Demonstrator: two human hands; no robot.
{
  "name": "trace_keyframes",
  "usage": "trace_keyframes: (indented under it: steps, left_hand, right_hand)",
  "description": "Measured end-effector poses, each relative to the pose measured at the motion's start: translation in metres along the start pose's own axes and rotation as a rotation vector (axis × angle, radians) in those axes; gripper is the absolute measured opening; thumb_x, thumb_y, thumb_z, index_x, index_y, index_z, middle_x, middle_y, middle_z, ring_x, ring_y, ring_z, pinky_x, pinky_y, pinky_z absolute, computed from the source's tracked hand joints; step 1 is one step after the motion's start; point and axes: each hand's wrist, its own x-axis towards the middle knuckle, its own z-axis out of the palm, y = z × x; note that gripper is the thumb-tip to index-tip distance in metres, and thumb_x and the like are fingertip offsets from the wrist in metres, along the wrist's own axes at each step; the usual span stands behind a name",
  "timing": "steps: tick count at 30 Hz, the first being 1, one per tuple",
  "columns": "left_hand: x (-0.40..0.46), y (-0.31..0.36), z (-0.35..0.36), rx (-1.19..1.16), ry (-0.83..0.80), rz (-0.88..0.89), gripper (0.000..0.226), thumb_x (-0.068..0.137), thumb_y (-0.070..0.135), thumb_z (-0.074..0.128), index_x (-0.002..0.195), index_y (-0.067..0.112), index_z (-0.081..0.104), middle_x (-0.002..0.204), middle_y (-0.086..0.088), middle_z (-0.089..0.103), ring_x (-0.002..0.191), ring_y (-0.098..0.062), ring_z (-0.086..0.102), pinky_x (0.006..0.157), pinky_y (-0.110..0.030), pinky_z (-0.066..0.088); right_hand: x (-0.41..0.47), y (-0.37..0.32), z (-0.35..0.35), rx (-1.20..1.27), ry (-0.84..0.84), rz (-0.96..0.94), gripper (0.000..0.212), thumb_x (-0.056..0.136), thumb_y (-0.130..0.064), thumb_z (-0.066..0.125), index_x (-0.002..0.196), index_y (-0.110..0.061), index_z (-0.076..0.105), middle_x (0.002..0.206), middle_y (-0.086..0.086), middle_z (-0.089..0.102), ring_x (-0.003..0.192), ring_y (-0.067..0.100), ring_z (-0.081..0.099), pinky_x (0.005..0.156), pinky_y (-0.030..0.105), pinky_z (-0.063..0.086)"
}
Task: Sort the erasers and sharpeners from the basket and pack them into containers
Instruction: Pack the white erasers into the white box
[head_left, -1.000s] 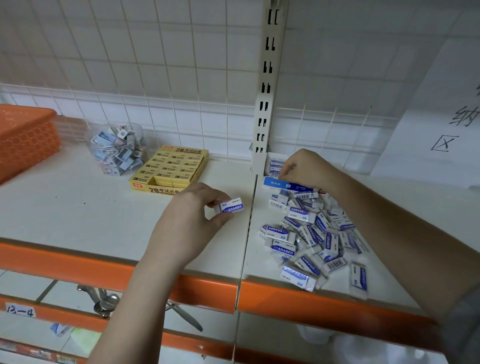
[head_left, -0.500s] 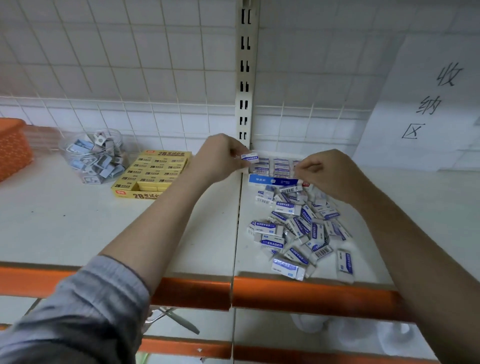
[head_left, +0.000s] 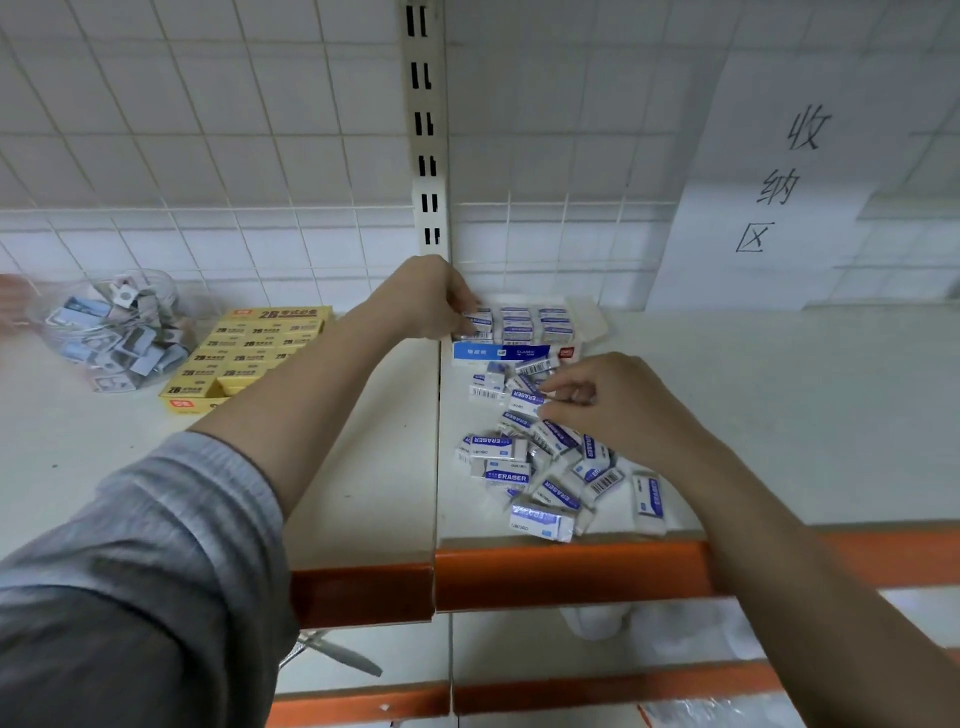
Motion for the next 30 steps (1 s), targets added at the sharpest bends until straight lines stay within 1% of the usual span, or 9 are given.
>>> trace_keyframes:
  steps: [4,6,11,13,17,19,22,25,30]
  left_hand:
    - [-0.001,0.000,0.002,-0.005,0.011,0.013,0.018,0.077,0.014,0.074,0.095,0.011,0.071,0.075,0.008,0.056,0.061,-0.006,0.049,0.049,-0.011,0.036]
    - [-0.001,0.000,0.003,0.004,0.013,0.026,0.020,0.076,0.017,0.077,0.095,0.012,0.071,0.082,0.006,0.059,0.071,-0.009,0.052,0.052,-0.014,0.038]
    - [0.000,-0.004,0.007,0.010,0.002,0.059,0.023,0.073,0.015,0.079,0.095,0.012,0.072,0.085,0.004,0.061,0.080,-0.011,0.055,0.069,-0.021,0.041]
    - [0.000,-0.004,0.007,0.021,-0.001,0.070,0.022,0.074,0.013,0.078,0.095,0.011,0.072,0.085,0.004,0.060,0.080,-0.011,0.054,0.068,-0.020,0.040]
    - [0.000,-0.003,0.008,0.044,-0.025,0.076,0.016,0.077,0.010,0.073,0.093,0.011,0.072,0.085,0.004,0.059,0.079,-0.010,0.052,0.066,-0.019,0.039]
    - [0.001,-0.003,0.007,0.058,-0.045,0.073,0.013,0.078,0.011,0.072,0.092,0.011,0.072,0.085,0.003,0.060,0.079,-0.010,0.053,0.060,-0.015,0.038]
    - [0.005,-0.002,0.009,0.088,-0.059,0.052,0.009,0.079,0.010,0.070,0.087,0.013,0.072,0.089,0.001,0.065,0.080,-0.012,0.054,0.063,-0.020,0.039]
    - [0.007,0.000,0.011,0.107,-0.043,0.016,0.008,0.078,0.008,0.069,0.084,0.013,0.072,0.094,-0.002,0.068,0.081,-0.014,0.055,0.065,-0.023,0.043]
    - [0.004,0.002,0.006,0.135,-0.060,-0.002,0.016,0.079,0.016,0.070,0.095,0.014,0.075,0.099,0.000,0.069,0.086,-0.013,0.057,0.074,-0.023,0.044]
  right_hand:
    - [0.002,0.000,0.002,0.006,-0.015,0.039,0.028,0.084,-0.027,0.070,0.110,-0.017,0.070,0.096,-0.006,0.068,0.068,-0.010,0.049,0.060,0.002,0.034]
    - [0.001,0.000,0.002,0.041,0.004,0.056,0.026,0.084,-0.025,0.070,0.108,-0.018,0.070,0.094,-0.007,0.068,0.070,-0.010,0.050,0.060,0.003,0.035]
    - [-0.009,0.001,-0.002,0.189,0.132,0.105,0.024,0.088,-0.018,0.064,0.112,-0.018,0.069,0.098,-0.006,0.070,0.081,-0.001,0.060,0.077,0.012,0.047]
    - [-0.017,0.000,-0.006,0.234,0.205,0.113,0.021,0.088,-0.017,0.063,0.108,-0.021,0.070,0.087,-0.017,0.065,0.075,-0.005,0.058,0.066,0.001,0.041]
    - [-0.031,0.001,-0.011,0.367,0.322,0.126,0.018,0.087,-0.015,0.064,0.095,-0.031,0.069,0.076,-0.020,0.063,0.067,-0.011,0.058,0.058,0.001,0.040]
    - [-0.036,0.001,-0.012,0.427,0.345,0.130,0.021,0.086,-0.015,0.065,0.088,-0.036,0.067,0.074,-0.017,0.066,0.067,-0.008,0.060,0.058,0.004,0.042]
    - [-0.040,0.002,-0.012,0.512,0.383,0.157,0.027,0.085,-0.014,0.066,0.082,-0.040,0.066,0.073,-0.013,0.069,0.074,0.005,0.064,0.066,0.018,0.050]
    - [-0.042,0.003,-0.013,0.545,0.401,0.174,0.026,0.084,-0.015,0.068,0.081,-0.040,0.066,0.068,-0.019,0.068,0.070,0.004,0.063,0.063,0.018,0.050]
    - [-0.047,0.001,-0.013,0.619,0.455,0.185,0.015,0.083,-0.014,0.069,0.090,-0.027,0.070,0.072,-0.012,0.069,0.065,0.000,0.060,0.059,0.012,0.048]
